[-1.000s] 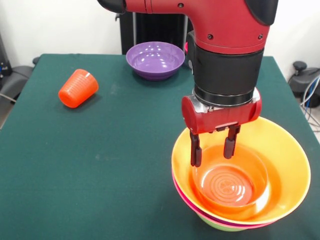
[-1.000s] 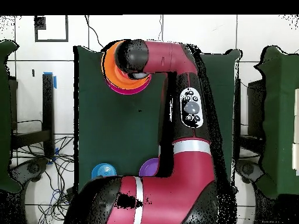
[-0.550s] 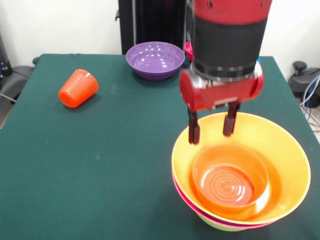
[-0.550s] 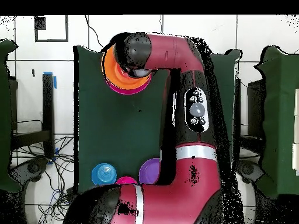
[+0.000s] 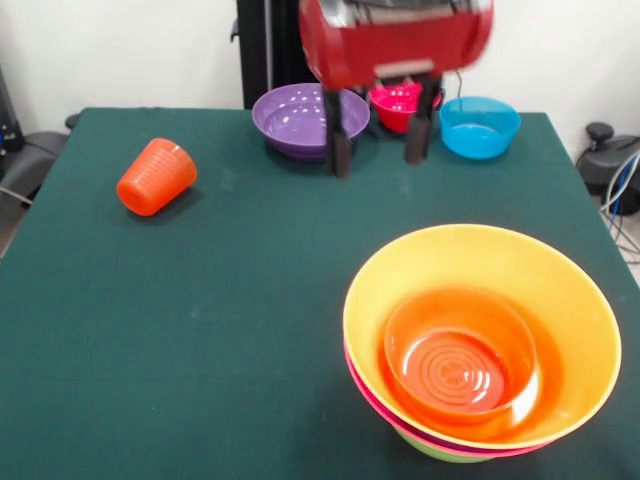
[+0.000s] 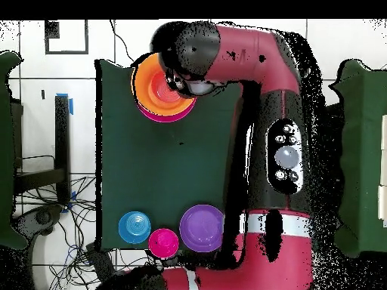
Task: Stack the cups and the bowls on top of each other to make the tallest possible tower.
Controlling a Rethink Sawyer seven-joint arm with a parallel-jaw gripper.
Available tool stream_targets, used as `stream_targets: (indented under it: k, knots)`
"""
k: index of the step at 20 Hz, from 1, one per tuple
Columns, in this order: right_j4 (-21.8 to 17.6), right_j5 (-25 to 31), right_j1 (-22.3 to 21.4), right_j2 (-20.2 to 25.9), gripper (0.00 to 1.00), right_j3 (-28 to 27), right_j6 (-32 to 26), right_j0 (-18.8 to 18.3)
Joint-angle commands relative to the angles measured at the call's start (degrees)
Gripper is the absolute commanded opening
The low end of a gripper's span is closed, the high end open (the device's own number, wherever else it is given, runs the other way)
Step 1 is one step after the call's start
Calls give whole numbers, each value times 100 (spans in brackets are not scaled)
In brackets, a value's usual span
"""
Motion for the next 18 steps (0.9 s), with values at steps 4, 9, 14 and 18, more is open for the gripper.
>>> stream_targets:
  k: [4,9,14,18]
  knots:
    - [-413,929,-117,188,100,314,-1155,-458]
    - [-530,732,-181,214,100,605,-1333,-689]
    - [-583,412,-391,127,100,1030,-1060,-787]
    - [-779,459,-456,-30,100,1279,-940,-796]
